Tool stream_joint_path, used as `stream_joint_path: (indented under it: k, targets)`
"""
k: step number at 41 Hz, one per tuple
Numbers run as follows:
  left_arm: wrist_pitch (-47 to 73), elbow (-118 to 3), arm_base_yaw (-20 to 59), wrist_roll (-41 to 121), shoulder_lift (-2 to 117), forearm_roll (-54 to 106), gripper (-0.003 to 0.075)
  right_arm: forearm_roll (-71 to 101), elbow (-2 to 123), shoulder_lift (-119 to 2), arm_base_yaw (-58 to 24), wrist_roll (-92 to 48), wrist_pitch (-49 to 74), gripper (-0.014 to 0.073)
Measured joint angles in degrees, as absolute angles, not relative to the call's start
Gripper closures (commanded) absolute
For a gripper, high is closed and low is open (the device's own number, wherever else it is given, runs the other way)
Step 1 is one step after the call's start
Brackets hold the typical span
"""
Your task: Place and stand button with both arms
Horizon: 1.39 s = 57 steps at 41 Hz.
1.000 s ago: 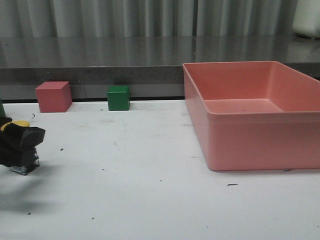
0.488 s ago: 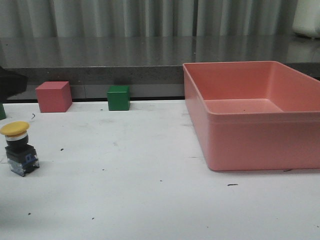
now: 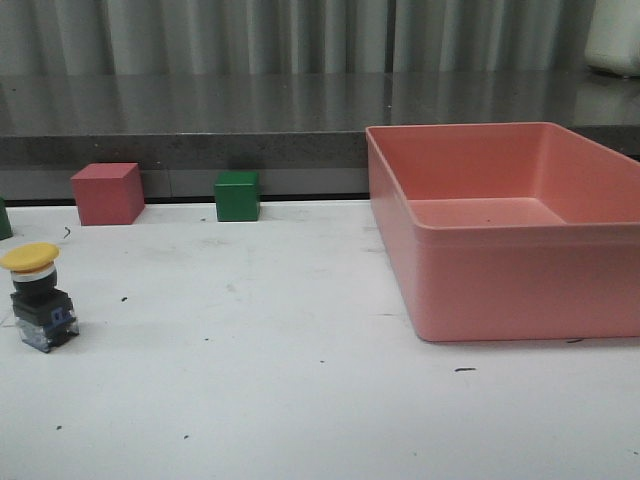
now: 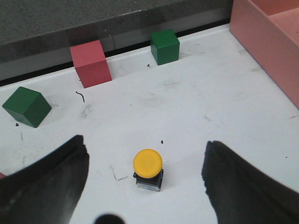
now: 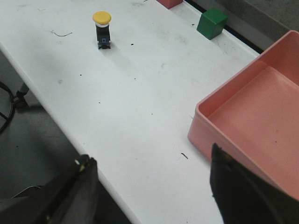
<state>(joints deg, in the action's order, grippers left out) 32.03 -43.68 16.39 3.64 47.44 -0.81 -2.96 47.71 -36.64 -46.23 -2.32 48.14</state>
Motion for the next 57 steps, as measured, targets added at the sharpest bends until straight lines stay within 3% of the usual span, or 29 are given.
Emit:
stream_joint_path:
  k: [15,34,37,44,48,51,57]
  targets:
    - [51.6,-46.9,16.4,1.5,31.9,1.8,0.023,-3.0,47.7,-36.6,-46.2,-2.3,48.1,0.0071]
    - [54.1,-46.9,16.4,0.6,23.4,2.8,0.0247,-3.0,47.7,-36.6,-46.2,-2.3,48.1,0.0076]
    - [54.1,-46.9,16.4,0.6,23.4,2.8,0.0317,-3.0,47.7,-36.6,-46.2,-2.3,48.1,0.015]
    - [54.1,-46.9,16.4,0.6,23.4,2.8,0.0576,-3.0,47.7,-36.6,-46.2,-2.3,48.2,0.0558]
    - [54.1,-46.9,16.4,0.6,23.4,2.8,0.0681,-3.0,47.7,-36.6,-46.2,-2.3,48.3,0.0701]
    - [54.1,-46.9,16.4,0.6,23.4,2.8,0.074,-3.0,47.7,-36.6,-46.2,-2.3,48.4,0.0708]
    - [54.1,-46.9,16.4,0.6,23.4,2.8,0.074,-3.0,47.7,-36.6,-46.2,-2.3,48.4,0.0711]
